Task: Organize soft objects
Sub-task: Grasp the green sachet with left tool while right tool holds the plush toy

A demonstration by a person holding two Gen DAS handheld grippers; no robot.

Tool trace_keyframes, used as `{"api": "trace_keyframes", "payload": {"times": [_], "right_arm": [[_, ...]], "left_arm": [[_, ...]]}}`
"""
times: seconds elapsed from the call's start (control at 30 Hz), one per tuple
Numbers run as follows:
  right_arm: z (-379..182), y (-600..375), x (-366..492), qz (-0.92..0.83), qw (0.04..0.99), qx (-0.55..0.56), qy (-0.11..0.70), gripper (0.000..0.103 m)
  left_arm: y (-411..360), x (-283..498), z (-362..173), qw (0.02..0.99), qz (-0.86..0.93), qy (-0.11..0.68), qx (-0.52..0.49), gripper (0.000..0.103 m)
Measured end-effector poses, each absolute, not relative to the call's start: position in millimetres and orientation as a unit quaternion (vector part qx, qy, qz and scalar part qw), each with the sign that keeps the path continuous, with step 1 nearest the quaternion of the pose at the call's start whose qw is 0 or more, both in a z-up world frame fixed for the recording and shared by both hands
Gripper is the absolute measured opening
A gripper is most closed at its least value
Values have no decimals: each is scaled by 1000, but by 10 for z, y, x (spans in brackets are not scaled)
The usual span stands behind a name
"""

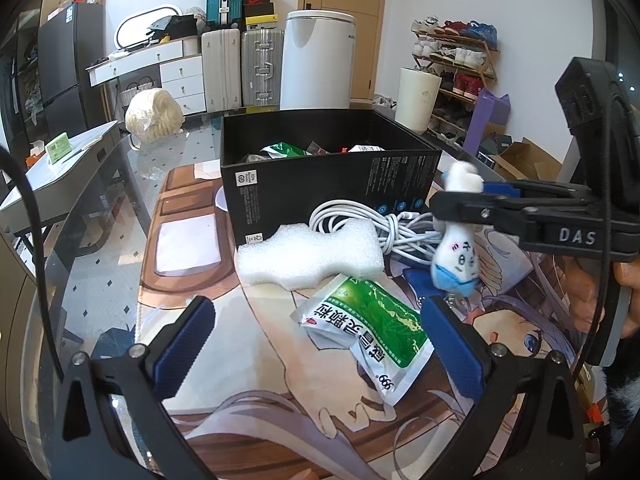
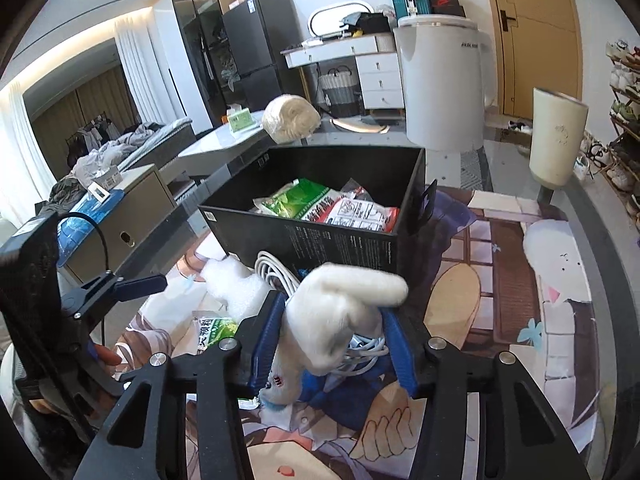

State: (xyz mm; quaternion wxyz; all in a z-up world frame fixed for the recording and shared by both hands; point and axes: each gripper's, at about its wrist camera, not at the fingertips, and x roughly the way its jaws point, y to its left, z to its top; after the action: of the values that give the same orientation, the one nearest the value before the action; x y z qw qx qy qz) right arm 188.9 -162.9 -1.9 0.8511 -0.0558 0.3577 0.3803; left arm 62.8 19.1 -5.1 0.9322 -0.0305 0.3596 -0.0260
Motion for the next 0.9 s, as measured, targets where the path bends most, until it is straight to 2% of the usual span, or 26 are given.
{"api": "trace_keyframes", "payload": {"times": [0.37, 0.73, 0.9], "right_arm": [[162, -1771, 1737, 393, 860, -43, 323, 48], [231, -1865, 1763, 387, 865, -36, 318, 48], [237, -1877, 1772, 388, 864, -37, 318, 48]], "left_arm": [[-1, 645, -89, 923, -39, 382, -18, 103], [-60, 883, -213, 897, -26, 438, -53, 103], [-97, 970, -254, 891, -4, 452, -38, 103]]}}
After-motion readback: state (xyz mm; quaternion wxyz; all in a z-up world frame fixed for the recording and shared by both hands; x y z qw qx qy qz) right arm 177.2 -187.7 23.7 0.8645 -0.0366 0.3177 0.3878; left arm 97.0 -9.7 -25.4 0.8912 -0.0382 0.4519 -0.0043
